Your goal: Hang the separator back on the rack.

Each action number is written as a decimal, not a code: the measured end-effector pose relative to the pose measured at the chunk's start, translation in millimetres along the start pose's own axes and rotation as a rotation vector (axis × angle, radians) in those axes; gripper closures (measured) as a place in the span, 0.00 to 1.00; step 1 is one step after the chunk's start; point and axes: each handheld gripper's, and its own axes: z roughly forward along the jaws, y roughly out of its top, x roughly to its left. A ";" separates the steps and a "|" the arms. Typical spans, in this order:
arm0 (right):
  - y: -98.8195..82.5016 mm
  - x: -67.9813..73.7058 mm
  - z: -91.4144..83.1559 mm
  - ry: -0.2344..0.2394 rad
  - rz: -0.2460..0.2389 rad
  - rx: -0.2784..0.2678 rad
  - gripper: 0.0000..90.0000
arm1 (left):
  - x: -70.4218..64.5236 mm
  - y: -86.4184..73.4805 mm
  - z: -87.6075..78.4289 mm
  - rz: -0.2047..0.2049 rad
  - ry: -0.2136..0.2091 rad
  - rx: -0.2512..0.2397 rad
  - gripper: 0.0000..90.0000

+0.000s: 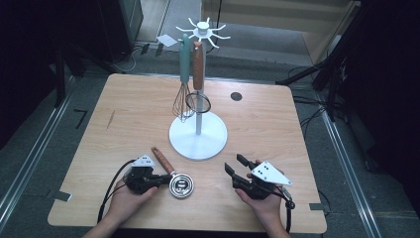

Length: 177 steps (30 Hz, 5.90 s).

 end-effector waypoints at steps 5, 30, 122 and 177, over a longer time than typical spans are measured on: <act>-0.1 0.6 0.5 0.001 -0.006 0.000 0.51 | -11.9 2.5 9.4 0.018 -0.014 0.004 1.00; -0.1 3.9 1.3 0.010 -0.024 0.009 0.51 | -64.7 27.2 65.4 0.112 -0.019 -0.008 1.00; 4.7 -1.9 11.7 0.181 -0.085 0.155 0.72 | 62.3 11.5 -42.0 -0.039 0.277 -0.238 0.69; -7.1 3.7 50.7 0.279 -0.315 0.613 0.77 | 104.1 -10.3 -73.2 -0.089 0.460 -0.282 0.48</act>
